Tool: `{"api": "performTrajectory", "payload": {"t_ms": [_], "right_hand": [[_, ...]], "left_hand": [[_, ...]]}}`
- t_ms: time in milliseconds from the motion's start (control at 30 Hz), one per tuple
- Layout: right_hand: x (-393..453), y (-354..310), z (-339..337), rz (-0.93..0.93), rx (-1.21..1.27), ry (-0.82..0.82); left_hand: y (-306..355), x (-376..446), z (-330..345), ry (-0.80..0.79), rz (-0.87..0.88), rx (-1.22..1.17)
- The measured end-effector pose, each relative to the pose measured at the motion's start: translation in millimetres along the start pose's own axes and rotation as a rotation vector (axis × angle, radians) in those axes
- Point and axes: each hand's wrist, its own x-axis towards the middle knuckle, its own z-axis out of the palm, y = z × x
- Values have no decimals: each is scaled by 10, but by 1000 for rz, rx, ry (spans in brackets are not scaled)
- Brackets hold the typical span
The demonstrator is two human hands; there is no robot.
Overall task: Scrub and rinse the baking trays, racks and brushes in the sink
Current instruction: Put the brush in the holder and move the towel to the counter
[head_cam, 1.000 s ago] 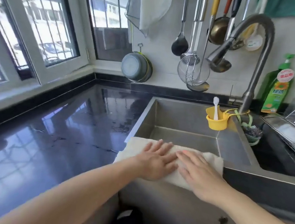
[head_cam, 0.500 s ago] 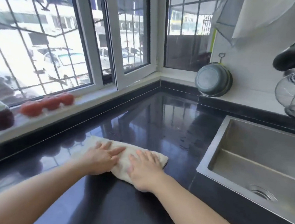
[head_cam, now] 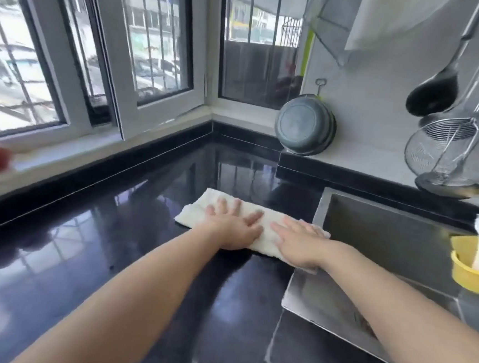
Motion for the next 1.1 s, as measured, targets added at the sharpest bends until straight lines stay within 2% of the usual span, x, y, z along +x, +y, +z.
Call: {"api": "performTrajectory", "payload": {"t_ms": [133, 233, 300, 400, 600, 767, 833, 933, 1100], "right_hand": [[-684, -172, 268, -156, -74, -53], [-474, -261, 196, -127, -20, -58], [-37, -227, 82, -79, 27, 8], [624, 80, -62, -30, 42, 96], [1780, 839, -405, 67, 51, 189], [2410, 939, -588, 105, 74, 216], [2486, 791, -612, 104, 61, 226], [2477, 362, -622, 32, 58, 188], [1822, -740, -394, -179, 80, 147]], "left_hand": [[-65, -560, 209, -50, 10, 87], [-247, -404, 145, -109, -32, 9], [-241, -11, 33, -78, -53, 14], [-130, 738, -132, -19, 4, 146], [193, 2270, -558, 110, 40, 25], [-31, 2972, -735, 174, 146, 4], [-246, 3030, -736, 184, 145, 12], [-638, 2780, -706, 143, 46, 3], [-1510, 1522, -433, 62, -83, 55]]}}
